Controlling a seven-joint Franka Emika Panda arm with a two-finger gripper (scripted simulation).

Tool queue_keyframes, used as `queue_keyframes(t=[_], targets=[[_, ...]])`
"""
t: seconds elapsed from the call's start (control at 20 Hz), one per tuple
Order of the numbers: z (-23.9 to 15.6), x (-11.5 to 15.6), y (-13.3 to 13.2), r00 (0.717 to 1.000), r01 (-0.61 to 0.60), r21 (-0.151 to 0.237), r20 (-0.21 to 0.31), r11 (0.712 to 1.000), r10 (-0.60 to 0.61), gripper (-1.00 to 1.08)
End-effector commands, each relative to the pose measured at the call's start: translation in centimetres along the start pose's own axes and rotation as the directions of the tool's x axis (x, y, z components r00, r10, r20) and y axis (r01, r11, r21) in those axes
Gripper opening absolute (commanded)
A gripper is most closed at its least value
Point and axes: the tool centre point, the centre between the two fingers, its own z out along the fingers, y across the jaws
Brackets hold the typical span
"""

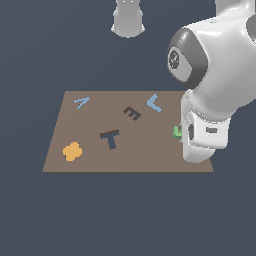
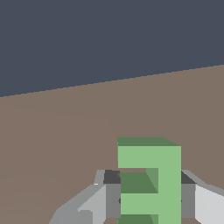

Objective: Insert a designated object into the corresponding slot on a board.

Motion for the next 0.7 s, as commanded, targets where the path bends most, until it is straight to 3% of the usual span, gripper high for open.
queue_keyframes(t=[0.0,0.15,0.3,0.45,0.65], targets=[[-0.1,0.1,-0.8,0.996,0.090,-0.001,0.000,0.996,-0.090,-1.00],[-0.1,0.0,-2.0,0.978,0.210,-0.001,0.000,0.978,-0.210,-1.00],[-0.1,-0.2,-3.2,0.941,0.338,-0.001,0.000,0.941,-0.338,-1.00],[-0.2,-0.6,-4.4,0.888,0.460,-0.001,0.000,0.888,-0.460,-1.00],[-0.3,-1.3,-5.8,0.796,0.606,-0.001,0.000,0.796,-0.606,-1.00]])
